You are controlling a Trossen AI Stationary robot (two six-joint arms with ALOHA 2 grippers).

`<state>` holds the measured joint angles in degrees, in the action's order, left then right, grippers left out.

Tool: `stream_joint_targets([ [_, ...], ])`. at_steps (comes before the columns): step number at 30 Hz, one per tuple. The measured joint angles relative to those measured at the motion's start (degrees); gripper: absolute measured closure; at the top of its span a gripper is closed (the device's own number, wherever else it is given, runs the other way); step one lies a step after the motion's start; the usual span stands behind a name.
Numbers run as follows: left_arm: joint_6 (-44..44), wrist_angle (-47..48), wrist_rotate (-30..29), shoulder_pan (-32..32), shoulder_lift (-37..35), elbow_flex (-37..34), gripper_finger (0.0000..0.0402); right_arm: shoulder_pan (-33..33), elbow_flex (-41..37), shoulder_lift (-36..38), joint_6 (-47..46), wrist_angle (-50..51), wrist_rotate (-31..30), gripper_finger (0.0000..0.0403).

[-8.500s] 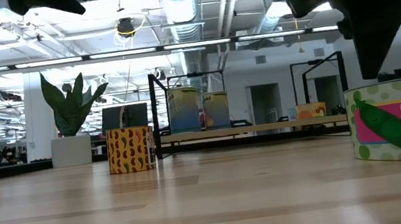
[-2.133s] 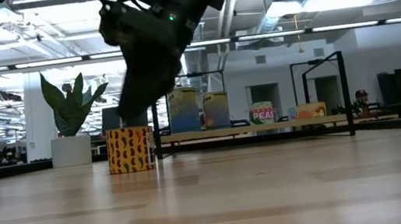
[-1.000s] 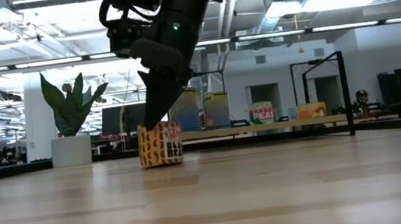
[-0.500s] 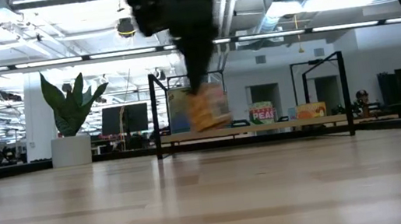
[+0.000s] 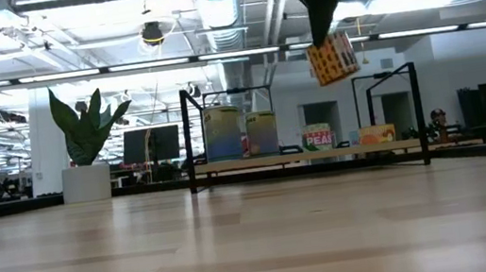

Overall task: Pick and place cans onto a shelf
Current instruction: Put the canned black beans on the shelf

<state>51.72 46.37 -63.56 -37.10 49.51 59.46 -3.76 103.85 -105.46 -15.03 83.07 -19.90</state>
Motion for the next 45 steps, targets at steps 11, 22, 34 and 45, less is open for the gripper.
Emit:
stream_joint_targets([
  [11,-0.48,-0.3,-4.71,0.02,0.01,0.0,0.0239,8.26,-26.2,12.09,8.03,-27.82,0.33,0.0398],
  [22,-0.48,-0.92,-6.81,0.02,0.01,0.0,0.0239,19.4,-26.37,8.61,18.27,-32.44,3.98,0.0398],
  [34,-0.48,-0.9,-7.36,0.02,0.01,0.0,0.0239,23.6,-26.46,7.05,20.29,-35.87,8.26,0.0398],
  [45,-1.72,-0.87,-7.22,0.02,0.01,0.0,0.0239,24.22,-26.4,6.8,25.28,-37.23,8.15,0.0398],
])
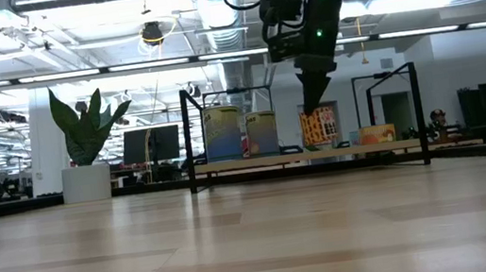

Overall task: Pick and place cans onto a shelf
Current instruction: Put the canned black beans on the shelf

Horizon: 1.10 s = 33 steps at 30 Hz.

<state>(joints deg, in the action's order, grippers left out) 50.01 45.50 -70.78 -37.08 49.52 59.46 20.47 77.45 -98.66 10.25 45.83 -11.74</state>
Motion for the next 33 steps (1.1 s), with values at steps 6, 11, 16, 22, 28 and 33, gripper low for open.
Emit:
stream_joint_targets([
  [6,0.03,0.0,-0.04,0.0,0.0,0.0,0.0239,0.6,-4.54,0.55,-4.47,-2.96,-0.34,0.0398],
  [11,0.04,0.0,-0.09,0.0,-0.02,0.0,0.0239,0.53,-4.94,0.62,-4.62,-5.34,-0.29,0.0398],
  [16,0.27,0.0,-0.09,0.0,0.0,0.0,0.0239,1.02,-4.94,0.55,-4.9,-5.47,-0.24,0.0388],
  [22,0.29,0.0,-0.09,0.0,-0.01,0.0,0.0239,2.12,-4.94,0.57,-5.75,-4.08,-0.33,0.037],
  [28,0.32,0.0,-0.09,0.0,-0.02,0.0,0.0239,2.1,-4.94,0.57,-5.75,-4.06,-0.28,0.0363],
  [33,0.32,0.0,-0.09,0.0,-0.02,0.0,0.0239,2.08,-4.94,0.57,-6.74,-4.75,-0.05,0.0353],
])
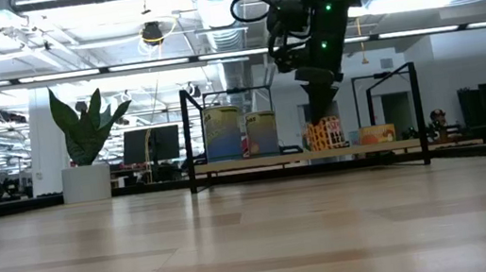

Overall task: Pick and place cans onto a shelf
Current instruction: Put the canned black beans on the shelf

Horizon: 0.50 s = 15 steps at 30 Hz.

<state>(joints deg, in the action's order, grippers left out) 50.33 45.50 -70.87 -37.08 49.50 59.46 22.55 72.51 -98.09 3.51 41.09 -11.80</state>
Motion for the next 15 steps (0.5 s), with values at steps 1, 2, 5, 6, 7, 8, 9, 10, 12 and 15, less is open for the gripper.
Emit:
stream_joint_targets([
  [1,0.0,0.0,0.0,0.0,0.01,0.0,0.0239,0.0,0.0,0.0,-0.38,-0.05,0.03,0.0351],
  [2,0.0,0.0,0.0,0.0,0.0,0.0,0.0239,0.0,0.0,0.0,-0.55,-0.1,0.06,0.035],
  [5,-0.03,0.0,0.0,0.0,0.0,0.0,0.0239,0.0,0.0,0.0,-0.68,-0.18,0.08,0.0347],
  [6,-0.04,0.0,0.0,0.0,0.01,0.0,0.0239,0.0,0.0,0.0,-0.68,-0.16,0.09,0.0346],
  [7,-0.04,0.0,0.0,0.0,0.0,0.0,0.0239,0.0,0.0,0.0,-0.69,-0.18,0.06,0.0346],
  [8,-0.04,0.0,-0.02,0.0,0.0,0.0,0.0239,0.0,0.0,0.0,-0.95,-0.18,0.03,0.0346],
  [9,-0.04,0.0,0.0,0.0,0.02,0.0,0.0239,0.0,0.0,0.0,-1.4,-0.21,0.03,0.0346],
  [10,-0.04,0.0,0.0,0.0,0.0,0.02,0.0239,0.12,0.0,-0.01,-1.82,-0.28,0.01,0.0345],
  [12,-0.05,0.0,0.0,0.0,0.01,0.02,0.0239,0.28,0.06,-0.02,-1.99,-0.18,0.0,0.0345],
  [15,-0.07,0.0,0.0,0.0,0.0,0.02,0.0239,0.48,1.21,-0.06,-2.01,0.66,-0.02,0.0345],
])
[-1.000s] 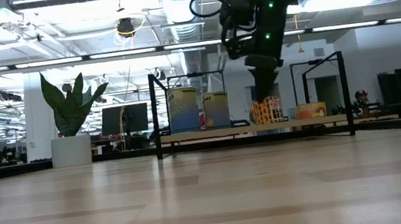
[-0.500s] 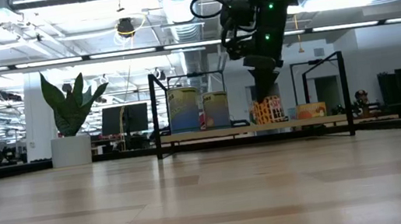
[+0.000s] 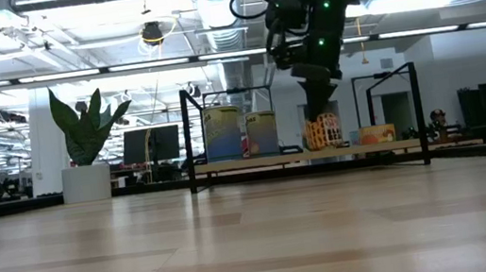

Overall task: Pick and place cans onto a shelf
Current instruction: Put the canned black beans on the shelf

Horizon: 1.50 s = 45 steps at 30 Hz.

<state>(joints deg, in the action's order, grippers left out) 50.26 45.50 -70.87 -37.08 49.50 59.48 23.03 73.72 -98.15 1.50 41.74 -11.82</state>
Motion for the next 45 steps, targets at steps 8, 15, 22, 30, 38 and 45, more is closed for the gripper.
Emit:
stream_joint_targets([
  [8,0.02,0.0,0.77,0.0,0.0,0.0,0.0239,-0.04,4.25,0.0,0.28,3.53,-0.26,0.0345],
  [15,0.02,0.02,1.44,0.0,0.02,0.0,0.0239,-0.12,4.49,0.0,0.1,4.75,-0.18,0.0347],
  [22,0.04,0.01,1.46,0.0,0.0,0.0,0.0239,-0.5,4.54,-0.52,0.0,5.51,0.01,0.0348],
  [30,0.07,0.0,1.53,0.0,0.02,0.0,0.0239,-0.46,4.59,-4.0,-2.5,5.76,-0.25,0.0348],
  [38,0.04,0.02,1.47,0.0,0.02,0.02,0.0239,-0.98,4.63,-4.53,-3.54,4.93,-1.48,0.0337],
  [45,0.02,0.02,1.38,0.0,0.02,0.02,0.0239,-0.76,4.49,-3.93,-3.56,5.01,-1.5,0.0309],
])
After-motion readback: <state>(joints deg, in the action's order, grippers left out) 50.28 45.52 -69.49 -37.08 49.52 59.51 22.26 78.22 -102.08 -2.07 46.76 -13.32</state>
